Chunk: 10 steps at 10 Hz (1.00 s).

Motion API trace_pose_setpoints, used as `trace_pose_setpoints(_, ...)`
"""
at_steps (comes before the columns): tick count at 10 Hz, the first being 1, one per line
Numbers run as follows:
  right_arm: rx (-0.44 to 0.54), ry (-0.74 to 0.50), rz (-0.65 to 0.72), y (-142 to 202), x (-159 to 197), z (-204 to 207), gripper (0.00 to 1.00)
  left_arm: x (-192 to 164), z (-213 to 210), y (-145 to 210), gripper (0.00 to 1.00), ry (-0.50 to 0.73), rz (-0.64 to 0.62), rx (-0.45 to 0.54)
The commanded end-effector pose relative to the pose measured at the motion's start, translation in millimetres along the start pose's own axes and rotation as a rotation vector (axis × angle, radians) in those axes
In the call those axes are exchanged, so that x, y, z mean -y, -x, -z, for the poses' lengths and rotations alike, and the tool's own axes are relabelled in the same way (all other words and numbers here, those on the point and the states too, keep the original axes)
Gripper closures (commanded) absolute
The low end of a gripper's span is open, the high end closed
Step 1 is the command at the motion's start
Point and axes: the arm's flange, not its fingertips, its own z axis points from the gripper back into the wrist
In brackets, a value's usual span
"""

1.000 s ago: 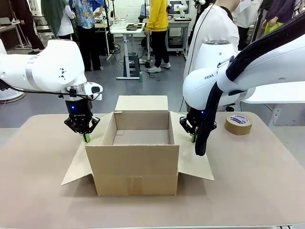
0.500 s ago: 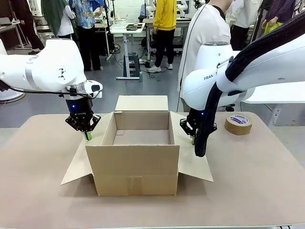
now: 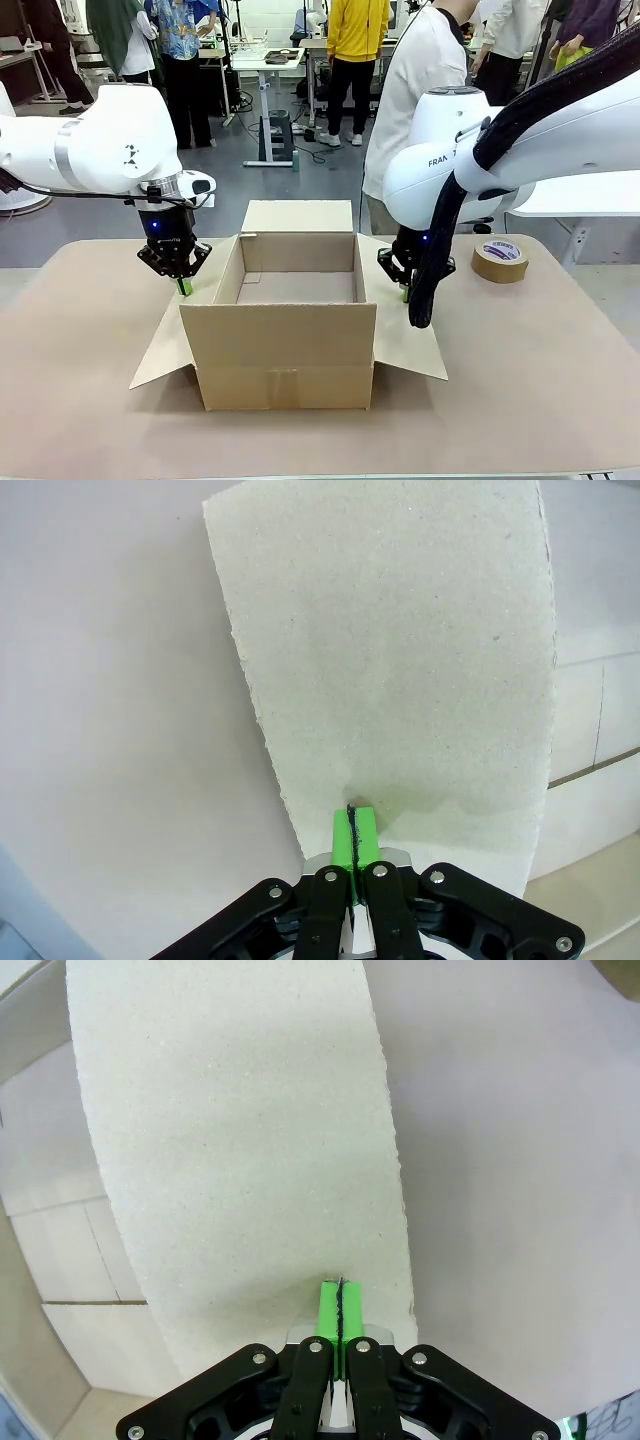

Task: Wrap the clocks to prevent damage.
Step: Once the human has placed the objects inside and stepped back, release both hands from the side flaps of the Package Box.

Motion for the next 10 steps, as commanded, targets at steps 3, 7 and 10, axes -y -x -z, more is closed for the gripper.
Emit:
trace_pose_setpoints(3,0.004,-0.003,0.000,0.1,-0.5,0.5,0.99,0.4,0.9,1.1,1.00,-0.005,0.003,-0.008)
trace_pose_setpoints(7,0.004,-0.003,0.000,0.1,-0.5,0.5,0.99,0.4,0.9,1.1,1.00,-0.005,0.003,-0.008)
trace_pose_setpoints(10,0.004,-0.003,0.000,0.1,-0.5,0.5,0.99,0.4,0.9,1.1,1.00,-0.005,0.003,-0.008)
